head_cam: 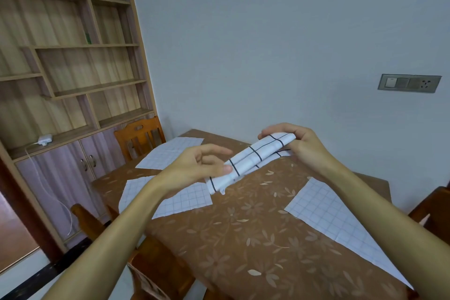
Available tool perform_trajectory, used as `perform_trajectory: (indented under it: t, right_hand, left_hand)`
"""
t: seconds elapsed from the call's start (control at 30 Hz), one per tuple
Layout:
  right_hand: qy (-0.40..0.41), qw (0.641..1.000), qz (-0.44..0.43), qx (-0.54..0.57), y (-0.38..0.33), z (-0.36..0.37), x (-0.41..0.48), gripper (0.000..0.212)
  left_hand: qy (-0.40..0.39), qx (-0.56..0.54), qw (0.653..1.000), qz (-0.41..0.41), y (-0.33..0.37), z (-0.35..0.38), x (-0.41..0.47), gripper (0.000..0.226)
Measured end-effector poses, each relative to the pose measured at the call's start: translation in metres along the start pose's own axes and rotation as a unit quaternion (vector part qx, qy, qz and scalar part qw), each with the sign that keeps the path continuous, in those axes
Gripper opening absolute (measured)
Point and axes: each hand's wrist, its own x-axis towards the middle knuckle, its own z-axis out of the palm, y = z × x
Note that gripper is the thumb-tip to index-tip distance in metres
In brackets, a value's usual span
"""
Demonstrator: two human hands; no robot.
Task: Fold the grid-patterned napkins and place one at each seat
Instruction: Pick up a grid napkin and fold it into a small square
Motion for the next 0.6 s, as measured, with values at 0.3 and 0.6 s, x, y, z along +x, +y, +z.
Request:
perform_trajectory:
  t: [0.3,0.6]
  right_hand:
    - [-0.041,0.971,0.106,0.212,0.015,0.018,-0.005,0.069]
    - [-0.038,0.992,0.097,0.077,0.031,0.047,-0.024,0.021]
  left_hand:
    - [0.096,-0.01,0.995,0.028,-0.008,0.029,0.006,0.017]
    - [0.068,-0.046,0.996,0.04,-0.026,0.074,0.011,0.03]
